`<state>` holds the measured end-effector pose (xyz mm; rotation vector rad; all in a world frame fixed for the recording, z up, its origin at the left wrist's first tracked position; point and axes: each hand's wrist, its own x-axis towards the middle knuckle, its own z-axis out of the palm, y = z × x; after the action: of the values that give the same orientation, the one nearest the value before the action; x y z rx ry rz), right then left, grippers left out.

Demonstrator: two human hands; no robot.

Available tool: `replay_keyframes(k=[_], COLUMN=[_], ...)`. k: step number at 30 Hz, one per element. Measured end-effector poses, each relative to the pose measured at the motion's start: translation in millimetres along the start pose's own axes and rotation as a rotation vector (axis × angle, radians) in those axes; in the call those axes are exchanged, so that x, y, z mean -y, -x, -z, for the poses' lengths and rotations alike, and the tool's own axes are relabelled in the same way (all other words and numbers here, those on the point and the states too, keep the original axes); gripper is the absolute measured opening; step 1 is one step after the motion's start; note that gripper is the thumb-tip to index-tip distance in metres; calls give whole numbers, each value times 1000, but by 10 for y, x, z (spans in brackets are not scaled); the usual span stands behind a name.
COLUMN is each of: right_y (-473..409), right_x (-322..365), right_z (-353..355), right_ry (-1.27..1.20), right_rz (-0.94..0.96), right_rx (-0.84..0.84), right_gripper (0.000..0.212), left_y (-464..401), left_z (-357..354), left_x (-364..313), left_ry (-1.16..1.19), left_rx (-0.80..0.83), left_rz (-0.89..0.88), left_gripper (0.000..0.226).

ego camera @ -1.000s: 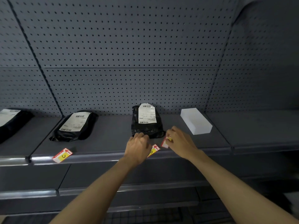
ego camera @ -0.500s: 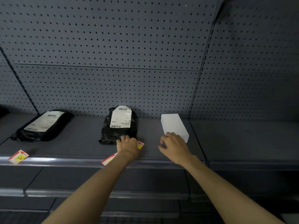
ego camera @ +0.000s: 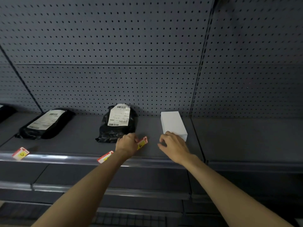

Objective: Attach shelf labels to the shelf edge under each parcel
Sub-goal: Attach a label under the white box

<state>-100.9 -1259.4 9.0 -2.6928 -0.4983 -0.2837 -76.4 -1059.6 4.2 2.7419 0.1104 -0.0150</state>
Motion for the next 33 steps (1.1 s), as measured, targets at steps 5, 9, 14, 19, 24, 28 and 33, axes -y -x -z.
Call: replay_keyframes(k=[5, 9, 14, 19, 24, 28, 33], right_y=[84, 247, 508, 674, 777, 819, 816], right_x=[-95, -263, -437, -519, -506, -502, -535], right_z=[198, 382, 568, 587, 518, 464, 373], right_ry=[-152, -374, -457, -444, -421, -366, -338], right_rz=[-121, -249, -325, -339, -313, -296, -279], right_rx=[3, -22, -41, -53, -68, -97, -90], right_gripper=[30, 39, 17, 8, 10, 11, 9], left_y=[115, 225, 388, 534, 697, 874, 941], left_z=[67, 84, -5, -122, -207, -368, -561], left_x=[-297, -608, -970, -1093, -915, -716, -548], left_ry=[162, 309, 352, 327, 86, -73, -113], left_rx=[65, 132, 167, 151, -14, -17, -8], left_rz=[-132, -255, -381, -426, -471, -477, -478], left_gripper=[14, 16, 10, 12, 20, 23, 25])
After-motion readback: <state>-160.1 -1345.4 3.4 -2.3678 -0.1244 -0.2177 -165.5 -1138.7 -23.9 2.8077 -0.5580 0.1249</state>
